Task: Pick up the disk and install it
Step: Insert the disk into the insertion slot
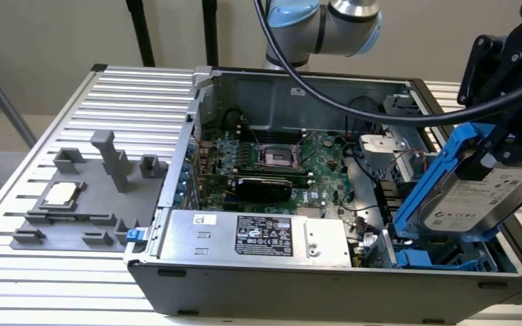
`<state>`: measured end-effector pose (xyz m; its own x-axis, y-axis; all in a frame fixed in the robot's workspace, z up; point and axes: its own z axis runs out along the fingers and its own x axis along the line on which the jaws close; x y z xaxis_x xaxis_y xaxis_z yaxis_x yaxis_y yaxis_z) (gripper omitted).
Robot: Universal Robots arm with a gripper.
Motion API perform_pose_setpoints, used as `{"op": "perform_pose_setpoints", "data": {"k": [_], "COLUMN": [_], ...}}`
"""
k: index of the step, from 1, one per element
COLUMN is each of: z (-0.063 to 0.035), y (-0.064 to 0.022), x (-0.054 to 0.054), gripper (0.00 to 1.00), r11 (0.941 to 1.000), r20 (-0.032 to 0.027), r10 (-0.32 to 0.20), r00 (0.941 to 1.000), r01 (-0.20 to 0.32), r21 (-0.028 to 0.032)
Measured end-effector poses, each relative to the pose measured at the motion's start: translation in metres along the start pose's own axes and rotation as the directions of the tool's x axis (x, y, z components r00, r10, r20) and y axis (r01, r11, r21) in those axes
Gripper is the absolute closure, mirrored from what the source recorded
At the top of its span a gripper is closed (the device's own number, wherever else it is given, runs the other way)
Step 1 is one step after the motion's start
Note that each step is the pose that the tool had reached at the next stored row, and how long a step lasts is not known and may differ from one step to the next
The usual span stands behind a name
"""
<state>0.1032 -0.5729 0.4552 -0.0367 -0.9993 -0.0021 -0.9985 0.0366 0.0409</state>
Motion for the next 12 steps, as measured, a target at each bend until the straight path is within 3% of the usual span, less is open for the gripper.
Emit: {"op": "perform_pose_setpoints", "data": {"k": [6,12], "z": [0.0017,0.0053], "y": [-0.0017,-0.0037], "x": [0.002,0.0037], "gripper": [0.67,0.67], "r11": [1.0,1.0], "r20": [-0.0041,-0.0041], "r10": [0.0,0.0], "r00": [1.0,1.0], "r01": [0.0,0.0], "r21": [-0.0083,-0.009]}}
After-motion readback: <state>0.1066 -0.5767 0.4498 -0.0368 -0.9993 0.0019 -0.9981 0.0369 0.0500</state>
